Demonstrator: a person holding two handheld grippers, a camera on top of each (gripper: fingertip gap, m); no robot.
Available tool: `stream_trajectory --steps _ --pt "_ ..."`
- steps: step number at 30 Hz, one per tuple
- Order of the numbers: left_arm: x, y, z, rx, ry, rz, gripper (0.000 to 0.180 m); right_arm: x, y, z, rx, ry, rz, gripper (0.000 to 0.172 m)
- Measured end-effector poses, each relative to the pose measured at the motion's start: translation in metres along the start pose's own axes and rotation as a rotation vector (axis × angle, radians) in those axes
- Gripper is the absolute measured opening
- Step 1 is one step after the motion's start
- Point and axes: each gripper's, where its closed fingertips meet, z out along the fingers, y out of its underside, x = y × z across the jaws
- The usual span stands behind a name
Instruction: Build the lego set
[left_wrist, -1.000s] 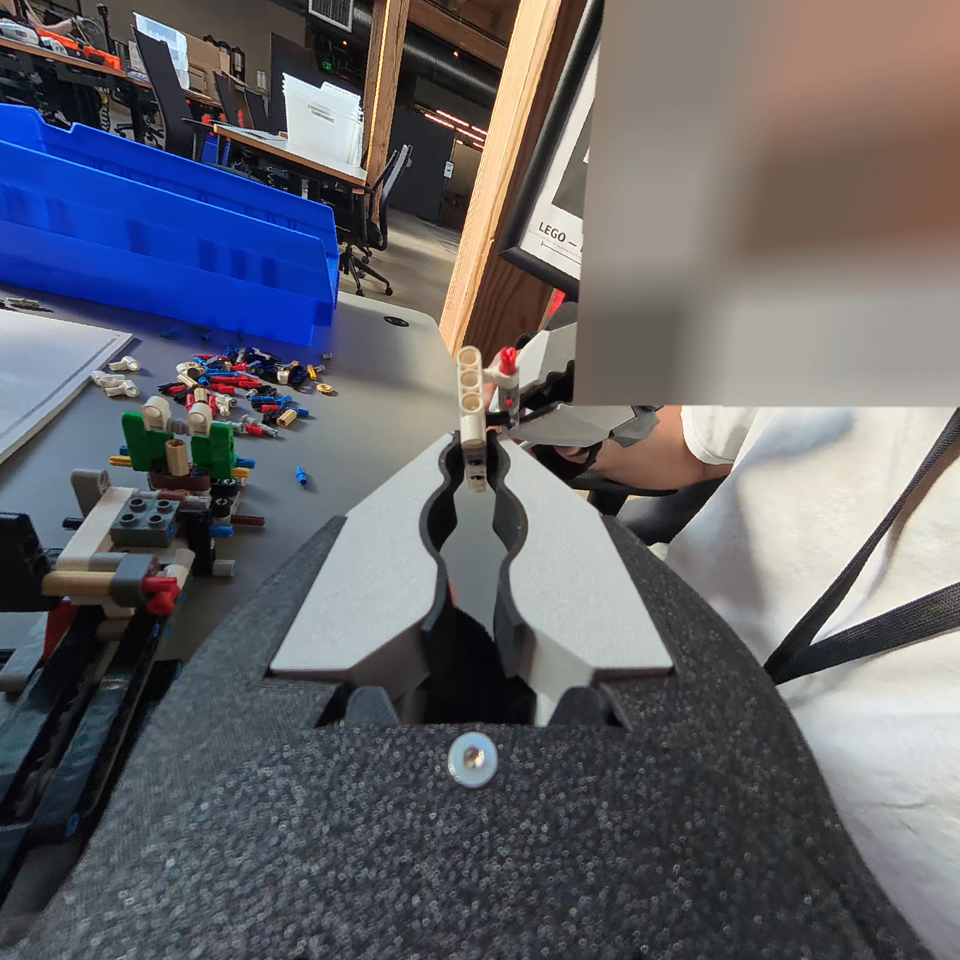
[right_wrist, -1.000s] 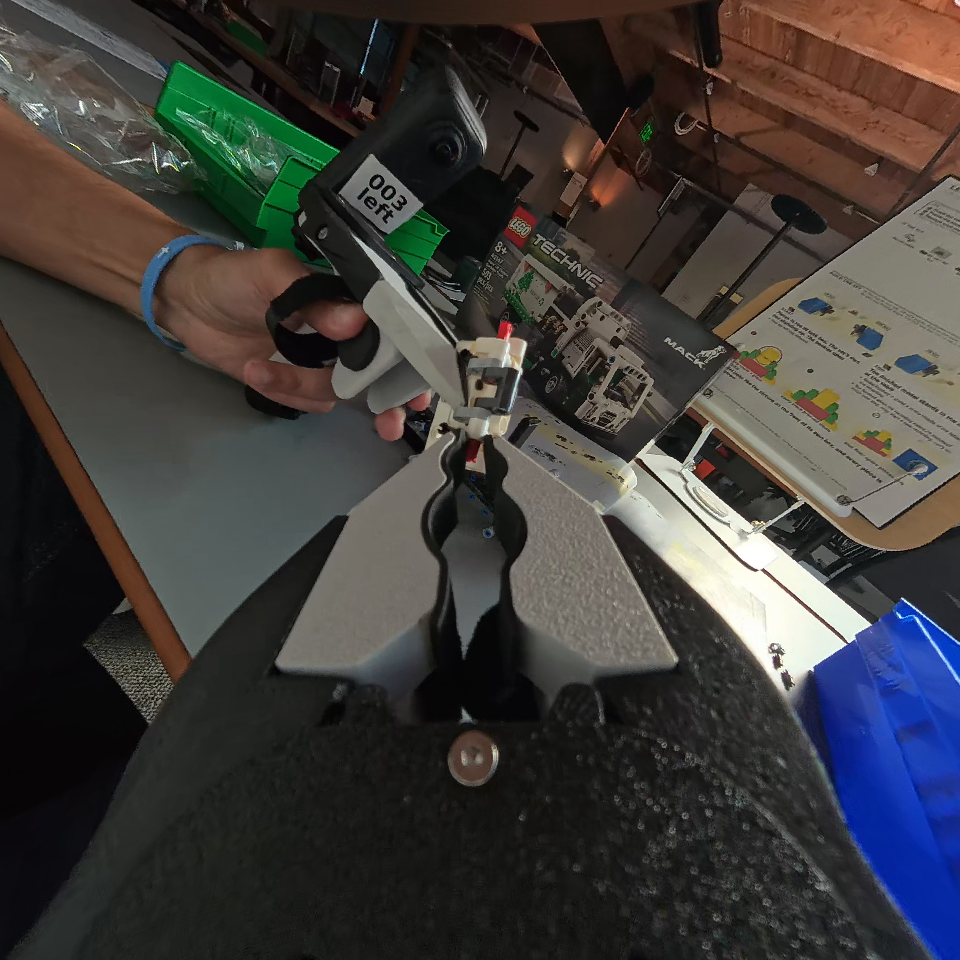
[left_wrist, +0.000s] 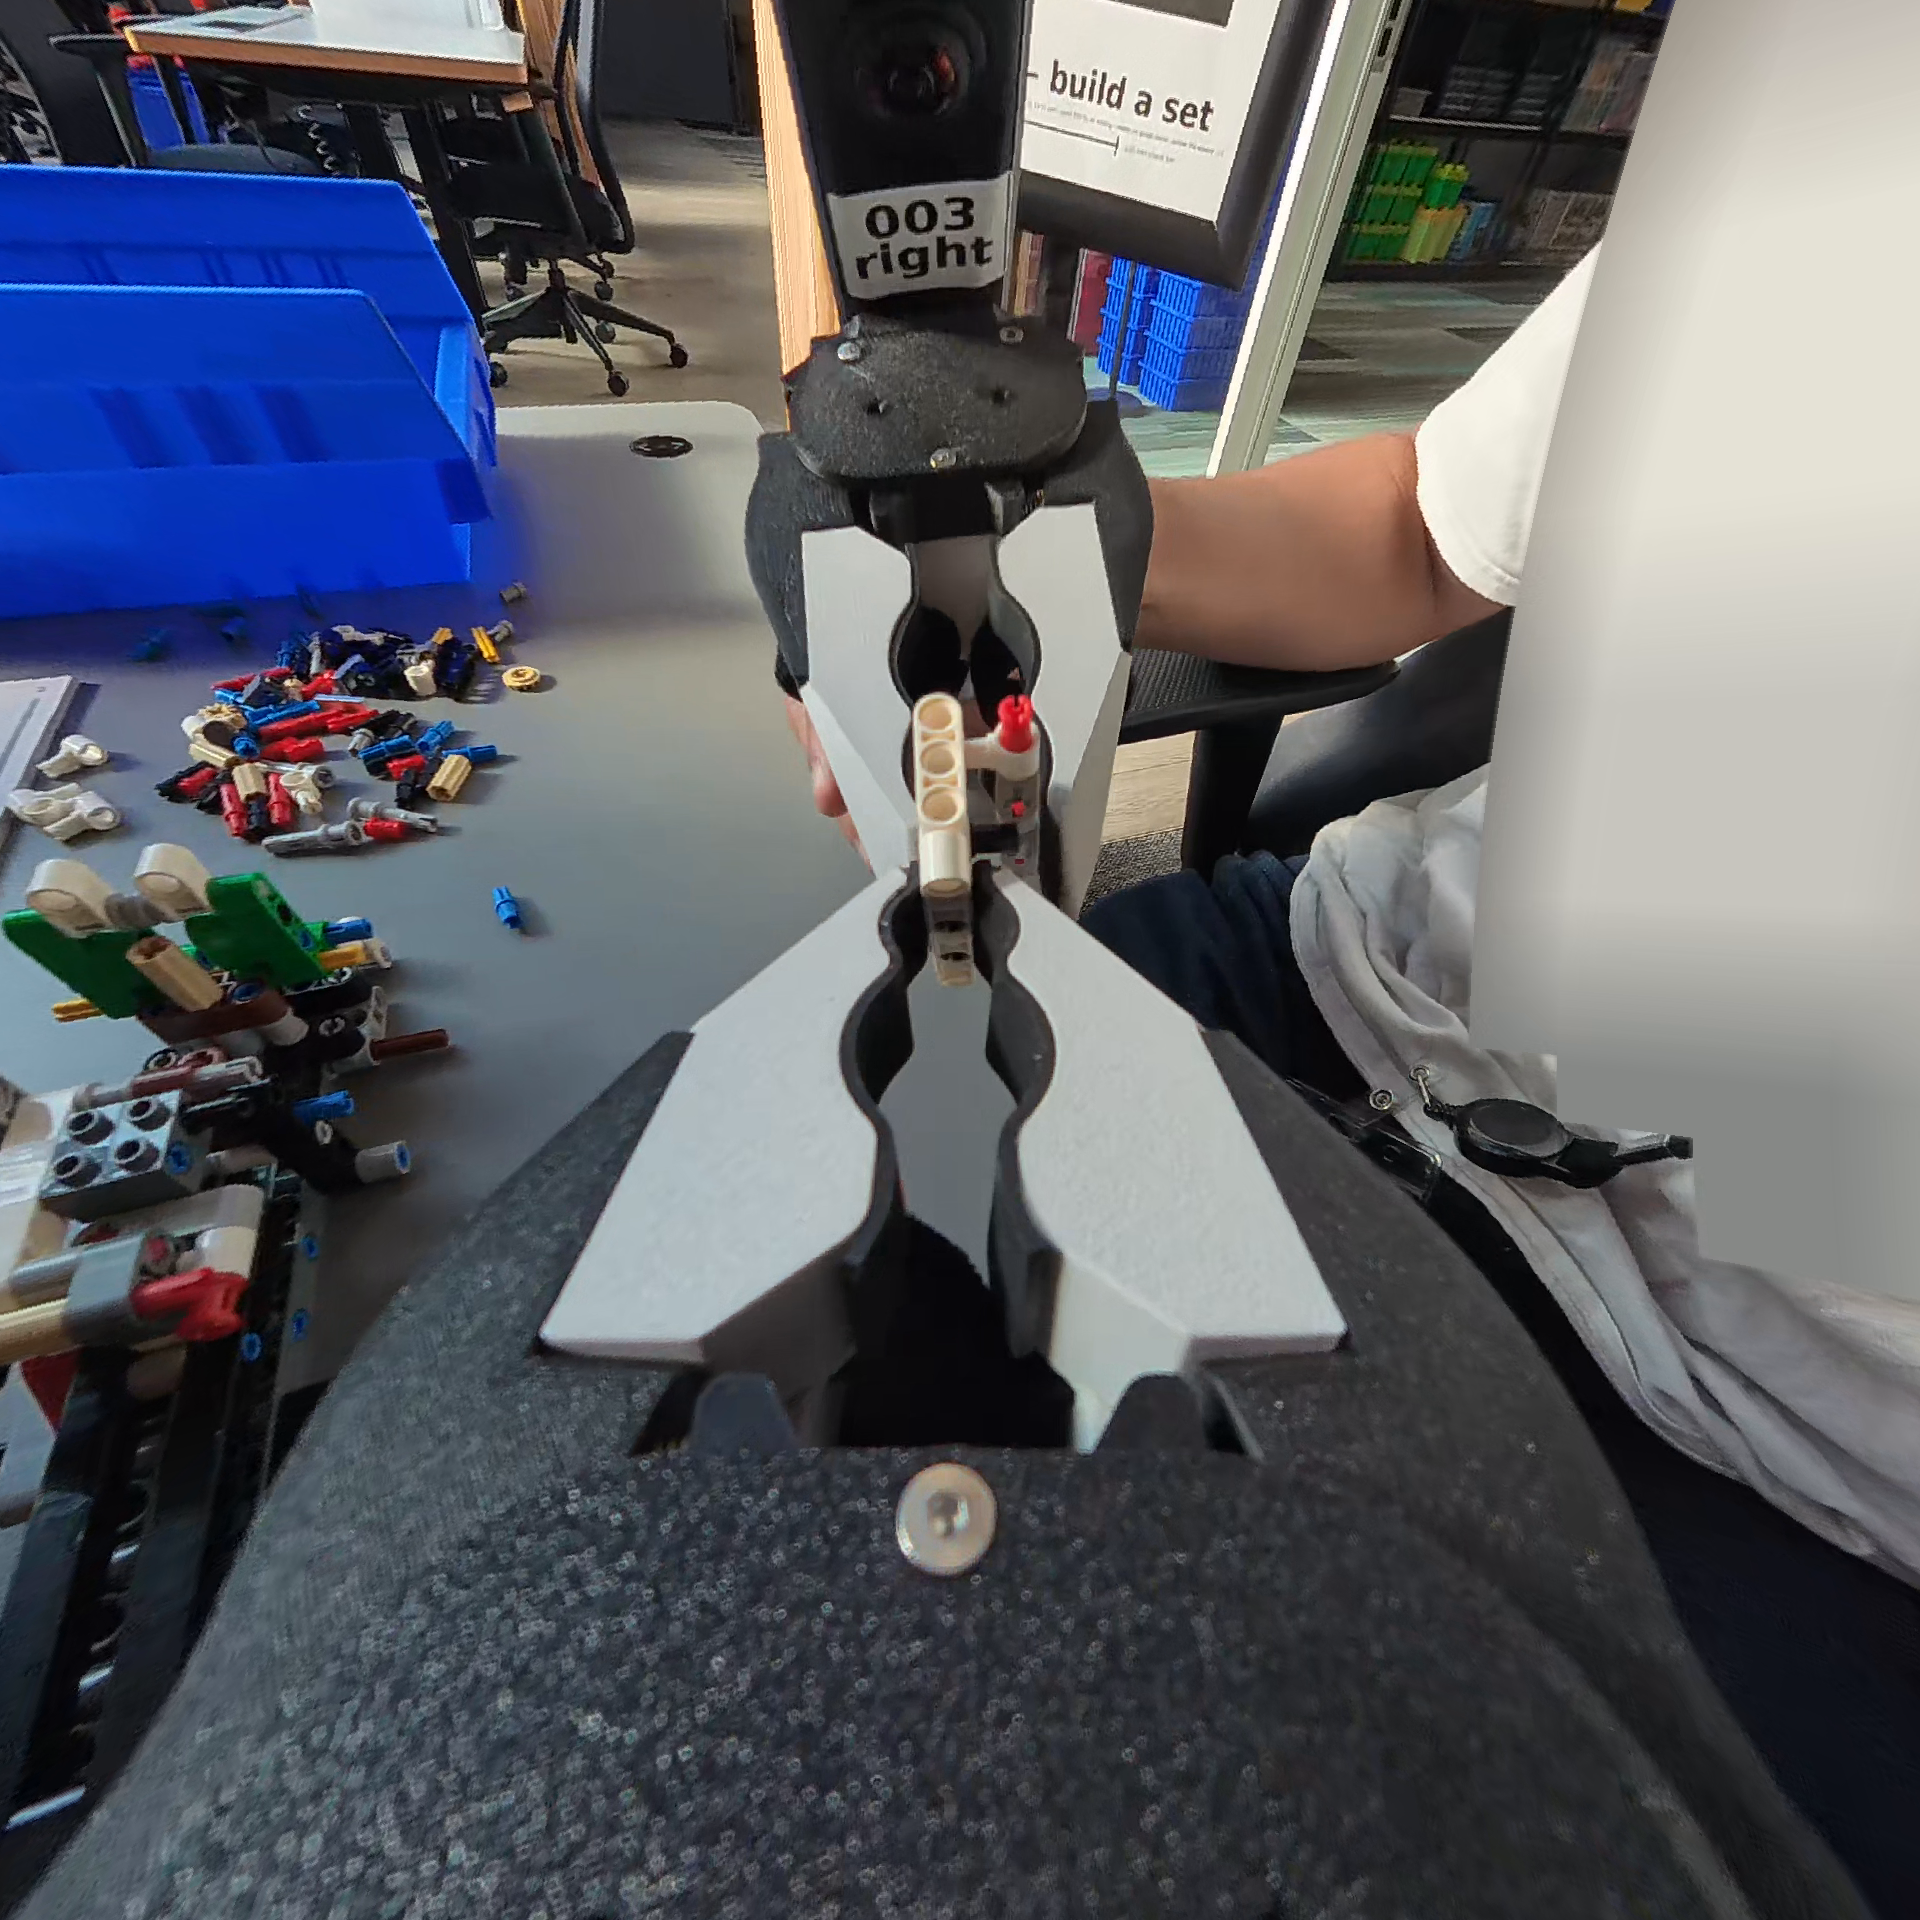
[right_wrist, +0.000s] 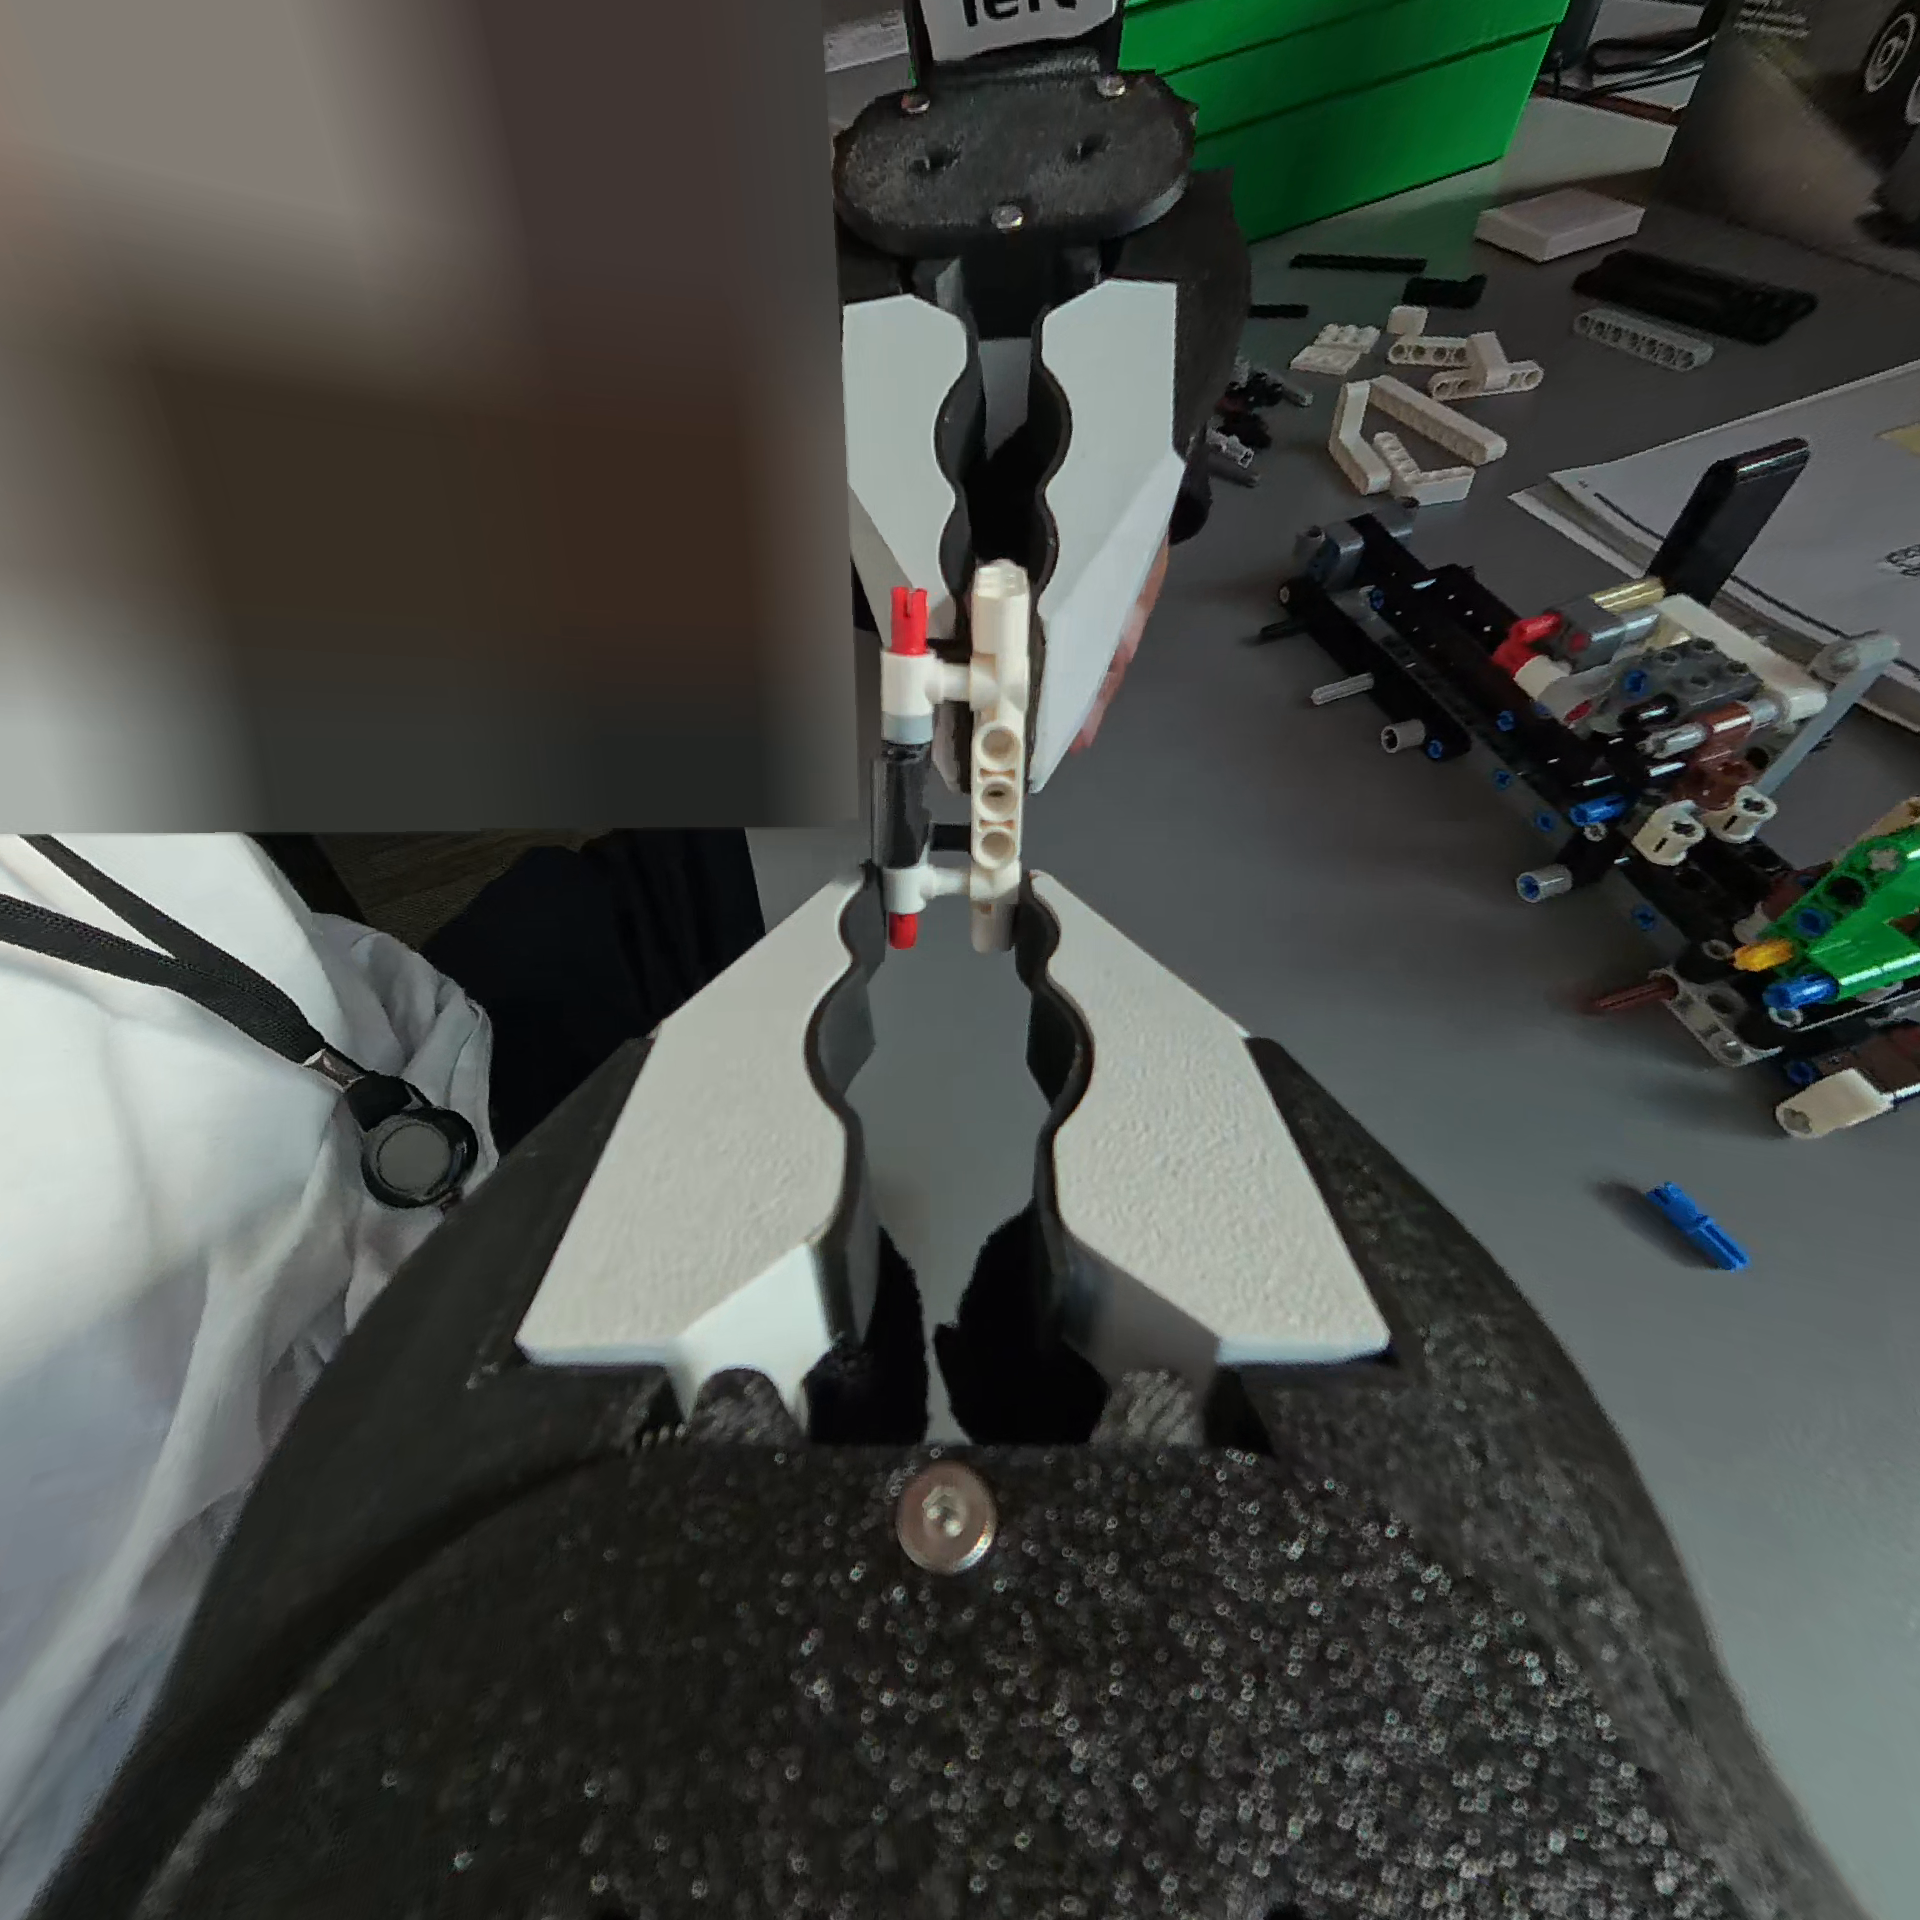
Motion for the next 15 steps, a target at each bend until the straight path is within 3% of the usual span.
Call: stream_trajectory --steps 15 --pt "0.0005 0.0006 0.0038 -0.007 -0.017 -0.002 0.005 -0.0001 0.0061 -0.0001 -0.096 0.012 -0.037 0.022"
